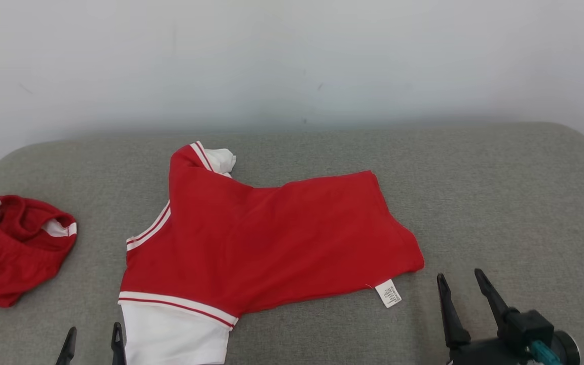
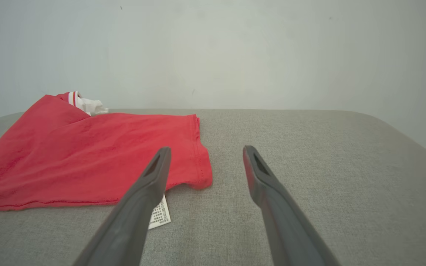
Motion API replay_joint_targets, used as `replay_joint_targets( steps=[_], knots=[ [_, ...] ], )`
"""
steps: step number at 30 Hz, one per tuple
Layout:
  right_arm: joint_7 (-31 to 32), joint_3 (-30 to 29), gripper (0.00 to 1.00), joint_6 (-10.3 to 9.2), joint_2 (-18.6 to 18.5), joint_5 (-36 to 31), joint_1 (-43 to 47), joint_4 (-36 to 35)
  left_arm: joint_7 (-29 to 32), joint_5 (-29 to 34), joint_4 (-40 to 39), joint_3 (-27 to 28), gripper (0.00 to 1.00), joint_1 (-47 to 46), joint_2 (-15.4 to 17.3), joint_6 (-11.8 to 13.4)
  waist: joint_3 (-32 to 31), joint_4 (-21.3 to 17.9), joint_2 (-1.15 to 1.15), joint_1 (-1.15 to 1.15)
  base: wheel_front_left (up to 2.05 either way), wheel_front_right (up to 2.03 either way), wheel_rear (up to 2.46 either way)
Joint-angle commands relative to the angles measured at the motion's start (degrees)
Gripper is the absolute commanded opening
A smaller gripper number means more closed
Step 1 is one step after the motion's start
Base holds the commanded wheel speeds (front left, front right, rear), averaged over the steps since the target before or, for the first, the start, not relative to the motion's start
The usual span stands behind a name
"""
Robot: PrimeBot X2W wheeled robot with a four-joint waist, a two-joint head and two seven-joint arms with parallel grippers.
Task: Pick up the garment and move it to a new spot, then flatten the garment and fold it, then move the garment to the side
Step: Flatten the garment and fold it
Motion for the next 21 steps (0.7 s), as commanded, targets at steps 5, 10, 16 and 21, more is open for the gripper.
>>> replay_joint_targets(
  steps=[5,10,16,21],
  knots=[
    [0.36,0.76,1.00,-0.13,-1.71,-0.12,-6.76,6.32,-0.19,0.00,0.21,-0.70,1.00,-0.88,0.19,0.06,0.97,2.07,0.00,0.01,0.00,0.00,0.00],
    [1.61,1.00,1.00,-0.13,-3.05,-0.29,-14.81,14.72,-0.19,-0.55,0.53,-1.55,1.00,-2.11,0.12,0.06,2.67,3.84,0.00,0.01,0.00,0.00,0.00],
    [3.12,0.41,1.00,-0.13,-3.83,-0.67,-23.14,26.84,-0.19,-0.91,1.37,-2.77,1.00,-4.17,0.01,0.06,4.75,5.84,0.00,0.01,0.00,0.00,0.00],
    [3.40,0.27,1.00,-0.13,-4.21,-0.97,-26.58,34.23,-0.19,-1.11,1.73,-3.29,1.00,-5.21,-0.03,0.06,5.61,6.89,0.00,0.01,0.00,0.00,0.00]
  ],
)
